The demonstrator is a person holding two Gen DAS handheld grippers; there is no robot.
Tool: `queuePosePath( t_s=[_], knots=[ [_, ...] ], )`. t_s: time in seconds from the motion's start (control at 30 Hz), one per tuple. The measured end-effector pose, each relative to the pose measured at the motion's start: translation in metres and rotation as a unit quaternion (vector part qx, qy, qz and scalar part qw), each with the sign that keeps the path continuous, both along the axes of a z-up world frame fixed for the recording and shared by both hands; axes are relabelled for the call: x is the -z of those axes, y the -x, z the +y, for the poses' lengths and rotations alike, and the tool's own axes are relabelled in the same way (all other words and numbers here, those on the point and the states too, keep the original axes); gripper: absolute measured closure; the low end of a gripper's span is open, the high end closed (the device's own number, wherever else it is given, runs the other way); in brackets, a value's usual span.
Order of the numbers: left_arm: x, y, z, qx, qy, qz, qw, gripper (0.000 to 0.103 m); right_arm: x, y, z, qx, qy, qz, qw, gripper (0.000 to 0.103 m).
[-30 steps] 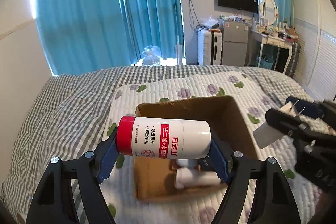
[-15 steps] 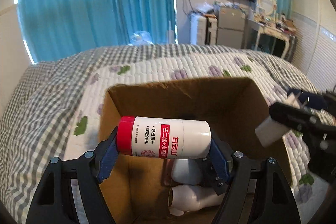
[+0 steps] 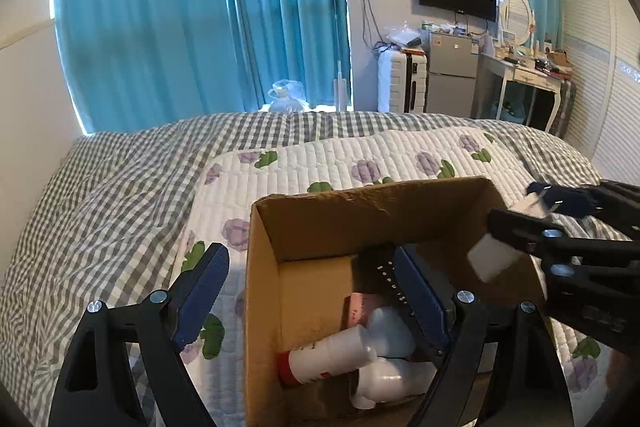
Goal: Organize rigid objects
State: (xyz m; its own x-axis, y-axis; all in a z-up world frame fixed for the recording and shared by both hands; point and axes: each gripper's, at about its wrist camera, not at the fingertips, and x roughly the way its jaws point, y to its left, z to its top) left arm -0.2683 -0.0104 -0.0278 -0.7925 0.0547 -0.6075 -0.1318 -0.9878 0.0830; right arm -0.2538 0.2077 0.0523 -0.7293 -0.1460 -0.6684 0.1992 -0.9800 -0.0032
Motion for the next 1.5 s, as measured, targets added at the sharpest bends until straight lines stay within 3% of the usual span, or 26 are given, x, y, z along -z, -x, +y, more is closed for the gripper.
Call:
queuePosePath(
  t_s=[0.33, 0.47, 0.63, 0.8, 1.07, 1.2, 1.3, 1.37, 1.5],
  knots=[
    [0.010, 0.006, -0.008, -0.005, -0.001, 0.002, 1.0000, 0.016, 0.042, 0.045, -0.006, 0.005, -0.001, -0.046, 0.999, 0.053],
    [0.003, -0.001, -0.009, -0.007, -0.006, 0.008, 0.9999, 0.016, 0.039, 0.039, -0.003, 0.018, 0.001, -0.027, 0.999, 0.040],
    [-0.025, -0.020, -0.007, -0.012, -0.019, 0.029, 0.9993, 0.016, 0.012, 0.016, 0.002, 0.028, 0.005, -0.006, 1.000, 0.040],
    [-0.070, -0.060, -0.009, -0.009, -0.025, 0.068, 0.9973, 0.013, -0.040, -0.025, 0.006, 0.038, 0.003, 0.024, 0.999, 0.040],
    [-0.151, -0.128, -0.018, -0.006, -0.040, 0.151, 0.9878, 0.004, -0.127, -0.105, 0.005, 0.056, -0.006, 0.099, 0.993, 0.040],
    [-0.171, -0.161, -0.022, -0.003, -0.037, 0.186, 0.9818, 0.000, -0.159, -0.145, 0.000, 0.060, -0.013, 0.138, 0.989, 0.039],
    [-0.173, -0.178, -0.024, -0.011, -0.031, 0.206, 0.9781, 0.000, -0.173, -0.168, 0.000, 0.064, -0.006, 0.160, 0.985, 0.024],
    [-0.168, -0.185, -0.025, -0.012, -0.027, 0.211, 0.9771, 0.000, -0.177, -0.183, 0.002, 0.068, 0.008, 0.177, 0.982, 0.004],
    [-0.151, -0.192, -0.026, -0.026, -0.018, 0.220, 0.9749, 0.000, -0.167, -0.196, 0.006, 0.080, 0.021, 0.187, 0.979, 0.000]
  ],
)
